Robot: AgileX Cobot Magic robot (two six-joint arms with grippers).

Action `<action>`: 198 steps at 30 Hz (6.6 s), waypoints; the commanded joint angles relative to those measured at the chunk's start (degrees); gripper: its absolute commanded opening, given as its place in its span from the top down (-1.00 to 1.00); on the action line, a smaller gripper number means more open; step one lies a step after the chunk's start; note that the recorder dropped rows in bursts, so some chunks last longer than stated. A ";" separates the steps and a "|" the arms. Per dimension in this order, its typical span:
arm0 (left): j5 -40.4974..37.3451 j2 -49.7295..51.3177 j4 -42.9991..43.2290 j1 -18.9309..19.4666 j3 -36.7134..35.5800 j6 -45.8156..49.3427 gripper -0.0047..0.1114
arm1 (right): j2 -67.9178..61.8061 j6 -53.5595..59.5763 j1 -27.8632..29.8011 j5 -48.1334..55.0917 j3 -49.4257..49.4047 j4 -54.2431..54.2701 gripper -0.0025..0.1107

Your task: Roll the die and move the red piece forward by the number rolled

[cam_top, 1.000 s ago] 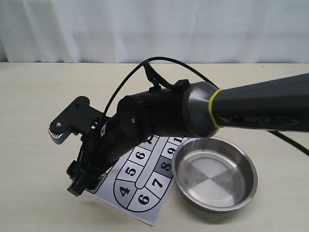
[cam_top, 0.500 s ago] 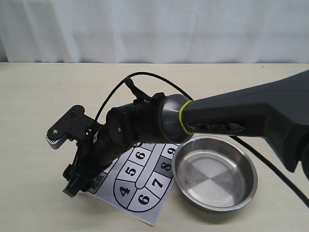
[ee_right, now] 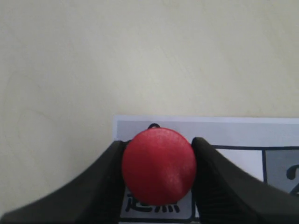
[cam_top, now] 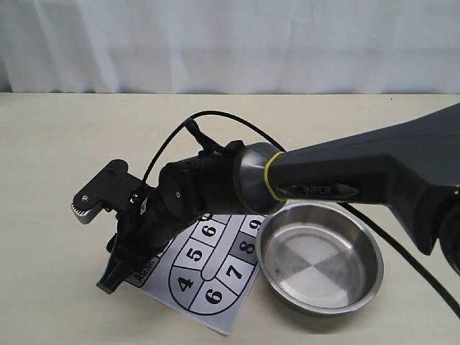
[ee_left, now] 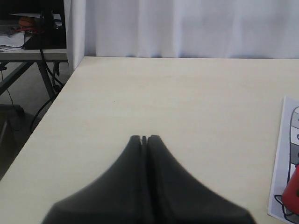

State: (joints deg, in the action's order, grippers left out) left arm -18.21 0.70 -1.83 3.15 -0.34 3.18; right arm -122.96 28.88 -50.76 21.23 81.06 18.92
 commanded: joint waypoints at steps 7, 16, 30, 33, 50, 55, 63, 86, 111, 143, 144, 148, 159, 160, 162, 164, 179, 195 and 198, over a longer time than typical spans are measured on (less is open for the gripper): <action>0.69 -0.02 0.08 -0.47 0.34 0.01 0.92 | 0.52 -0.17 5.03 3.06 4.21 0.31 0.88; 0.69 -0.02 0.08 -0.47 0.34 0.01 0.92 | -0.67 -0.17 6.20 4.61 4.21 0.02 0.88; 0.69 -0.02 0.08 -0.47 0.34 0.01 0.92 | 0.63 -1.70 7.37 2.76 4.21 -0.74 0.88; 0.69 -0.02 0.08 -0.47 0.34 0.01 0.92 | 1.14 -1.81 9.14 2.11 4.21 -0.32 0.88; 0.69 -0.02 0.08 -0.47 0.34 0.01 0.92 | -0.29 -1.70 11.36 -1.61 4.21 -0.65 0.88; 0.69 -0.02 0.08 -0.47 0.34 0.01 0.92 | -0.49 -4.58 15.07 -5.98 4.21 -0.54 0.88; 0.69 -0.02 0.08 -0.47 0.34 0.01 0.92 | -5.12 -2.91 15.46 -0.82 4.21 -0.38 0.88; 0.69 -0.02 0.08 -0.47 0.34 0.01 0.92 | -6.90 -3.21 18.92 -4.63 6.00 -0.10 0.88; 0.69 -0.02 0.08 -0.47 0.34 0.01 0.92 | -7.69 -2.51 21.99 -10.70 6.23 -0.10 0.88; 0.69 -0.02 0.08 -0.47 0.34 0.01 0.92 | 0.39 -7.84 23.14 -2.30 6.23 4.67 -0.09; 0.69 -0.02 0.08 -0.47 0.34 0.01 0.92 | 1.07 -8.48 23.67 -0.14 6.23 4.67 -0.01; 0.69 -0.02 0.08 -0.47 0.34 0.01 0.92 | 4.04 -10.72 28.10 10.79 6.23 4.67 0.47; 0.69 -0.02 0.08 -0.47 0.34 0.01 0.92 | 7.17 -21.35 42.48 28.07 6.12 -9.35 0.88; 0.69 -0.02 0.08 -0.47 0.34 0.01 0.92 | 7.17 -22.12 43.52 29.27 6.12 -11.22 0.88; 0.69 -0.02 0.08 -0.47 0.34 0.01 0.92 | 7.17 -22.44 45.36 30.59 5.77 -12.69 0.88; 0.69 -0.02 0.08 -0.47 0.34 0.01 0.92 | 7.55 -22.31 46.89 30.29 4.40 -12.69 0.88; 0.69 -0.02 0.08 -0.47 0.34 0.01 0.92 | 17.16 -21.69 51.93 28.21 -6.46 -18.92 0.88; 0.69 -0.02 0.08 -0.47 0.34 0.01 0.92 | 54.84 -22.44 51.93 28.19 -18.99 -19.37 0.88; 0.69 -0.02 0.08 -0.47 0.34 0.01 0.92 | 61.91 -22.44 51.93 28.95 -20.53 -17.85 0.88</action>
State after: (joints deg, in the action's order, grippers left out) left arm -18.21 0.70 -1.83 3.15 -0.34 3.18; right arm -66.83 6.64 1.19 48.85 61.90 0.00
